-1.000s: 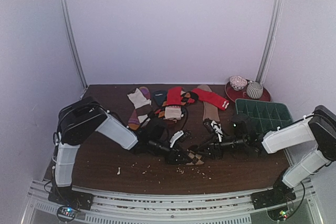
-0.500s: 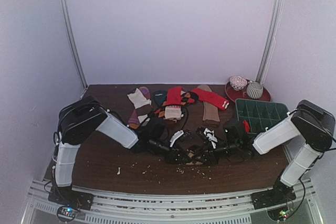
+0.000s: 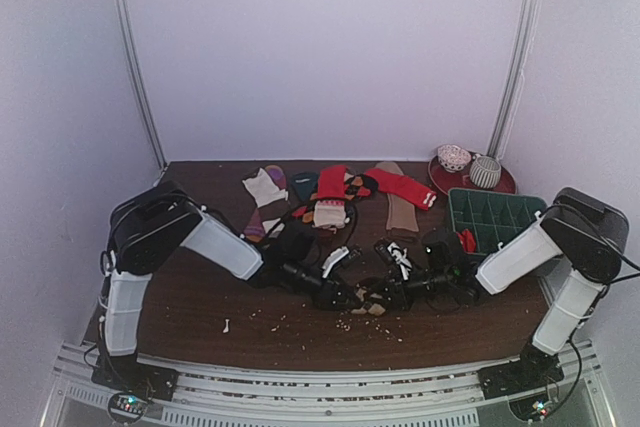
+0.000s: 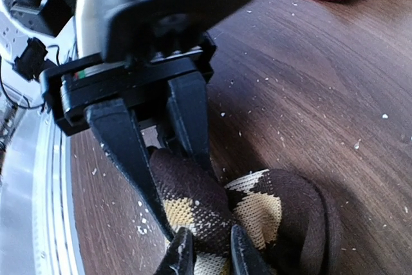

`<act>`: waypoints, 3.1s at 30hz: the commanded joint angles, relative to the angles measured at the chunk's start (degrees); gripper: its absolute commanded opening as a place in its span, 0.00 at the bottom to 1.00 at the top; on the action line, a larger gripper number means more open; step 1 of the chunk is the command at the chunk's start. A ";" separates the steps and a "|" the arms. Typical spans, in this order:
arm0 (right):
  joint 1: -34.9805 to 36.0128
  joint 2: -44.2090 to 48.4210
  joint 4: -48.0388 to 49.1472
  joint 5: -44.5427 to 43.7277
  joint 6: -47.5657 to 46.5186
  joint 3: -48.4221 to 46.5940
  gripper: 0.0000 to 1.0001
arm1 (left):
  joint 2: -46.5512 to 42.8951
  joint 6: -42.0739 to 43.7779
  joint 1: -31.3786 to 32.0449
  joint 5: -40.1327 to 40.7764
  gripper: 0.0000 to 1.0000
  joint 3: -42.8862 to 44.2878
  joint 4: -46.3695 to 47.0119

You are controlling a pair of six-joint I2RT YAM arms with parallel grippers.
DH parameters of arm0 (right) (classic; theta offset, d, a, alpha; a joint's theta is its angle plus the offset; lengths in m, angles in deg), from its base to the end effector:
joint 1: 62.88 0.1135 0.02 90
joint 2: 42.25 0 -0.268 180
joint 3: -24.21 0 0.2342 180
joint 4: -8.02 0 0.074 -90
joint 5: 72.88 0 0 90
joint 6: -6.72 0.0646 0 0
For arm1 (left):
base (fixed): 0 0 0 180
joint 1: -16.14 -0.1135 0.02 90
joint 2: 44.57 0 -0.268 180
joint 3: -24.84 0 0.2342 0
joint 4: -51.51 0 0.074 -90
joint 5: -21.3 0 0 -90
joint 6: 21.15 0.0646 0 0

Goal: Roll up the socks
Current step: Roll a pair of socks at the center of the board.

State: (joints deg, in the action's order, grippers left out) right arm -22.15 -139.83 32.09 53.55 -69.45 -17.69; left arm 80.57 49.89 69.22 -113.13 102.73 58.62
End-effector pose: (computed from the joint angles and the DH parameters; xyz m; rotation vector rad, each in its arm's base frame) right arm 0.1983 0.2213 0.1197 -0.9116 2.0603 1.2155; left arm 0.2192 -0.3670 0.0832 1.1689 2.2162 -1.4860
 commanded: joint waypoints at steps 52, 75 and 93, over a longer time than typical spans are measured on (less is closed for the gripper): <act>-1.85 -8.77 -21.71 1.14 7.75 -1.28 0.16 | -12.56 18.12 6.33 26.74 0.65 -20.49 29.27; -1.88 -9.56 -22.18 1.37 7.80 -1.69 0.16 | -10.30 15.71 4.49 24.36 0.71 -18.92 32.04; -1.88 -9.16 -22.98 1.24 7.60 -2.18 0.16 | -4.18 11.66 4.64 14.76 0.45 -15.28 23.45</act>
State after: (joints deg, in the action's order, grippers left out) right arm -24.51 -144.20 27.13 60.48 -60.58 -23.15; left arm 73.86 62.72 73.15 -94.05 85.36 87.45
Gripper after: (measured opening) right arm 0.167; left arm 0.475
